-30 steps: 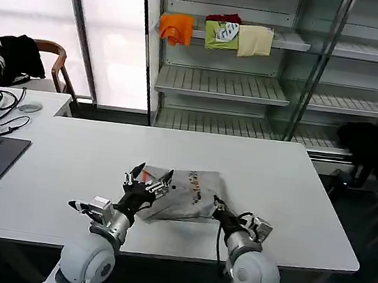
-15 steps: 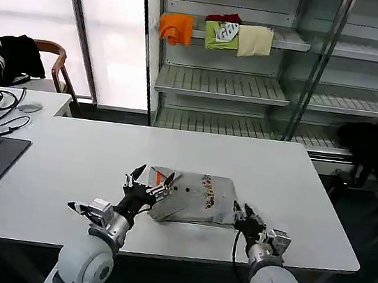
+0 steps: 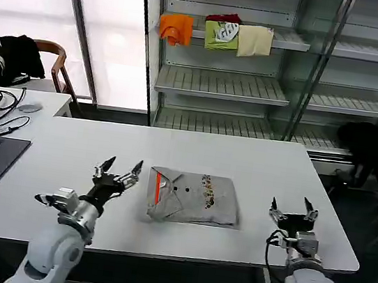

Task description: Fold and organize the clothes.

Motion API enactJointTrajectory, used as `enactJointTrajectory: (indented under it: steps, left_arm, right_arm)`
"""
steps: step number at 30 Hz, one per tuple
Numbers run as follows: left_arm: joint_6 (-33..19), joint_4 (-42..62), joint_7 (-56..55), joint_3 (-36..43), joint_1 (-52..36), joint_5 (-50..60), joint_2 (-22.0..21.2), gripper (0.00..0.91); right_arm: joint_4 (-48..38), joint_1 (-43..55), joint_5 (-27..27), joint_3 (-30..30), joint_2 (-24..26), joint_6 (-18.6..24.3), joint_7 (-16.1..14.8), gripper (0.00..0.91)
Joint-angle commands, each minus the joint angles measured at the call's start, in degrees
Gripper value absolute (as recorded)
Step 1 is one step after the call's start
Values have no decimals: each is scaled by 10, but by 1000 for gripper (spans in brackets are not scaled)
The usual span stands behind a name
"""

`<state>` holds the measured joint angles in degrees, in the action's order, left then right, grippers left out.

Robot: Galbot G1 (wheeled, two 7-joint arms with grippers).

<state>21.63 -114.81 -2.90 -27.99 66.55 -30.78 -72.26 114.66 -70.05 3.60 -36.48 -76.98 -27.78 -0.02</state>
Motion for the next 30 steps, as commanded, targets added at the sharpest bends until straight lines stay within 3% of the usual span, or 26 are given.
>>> enactJointTrajectory:
  steps: [1, 3, 5, 11, 22, 30]
  left_arm:
    - [23, 29, -2, -142, 28, -124, 44, 907]
    - [28, 21, 4, -146, 43, -126, 46, 907]
    - [30, 15, 10, -146, 51, -126, 43, 907]
    - [19, 4, 3, -131, 62, -97, 41, 907]
    - [14, -39, 1, -131, 74, -103, 40, 907]
    - [4, -23, -34, -112, 65, -79, 36, 907]
  right_arm:
    - [-2, 5, -108, -119, 57, -53, -98, 907]
    - [-3, 0, -145, -127, 59, -51, -134, 907]
    - [-7, -1, -145, -122, 58, -49, -141, 907]
    - [0, 5, -145, -83, 53, -41, -88, 907]
    - [25, 2, -153, -61, 47, -31, -88, 907]
    - [14, 10, -155, -34, 38, -29, -55, 907]
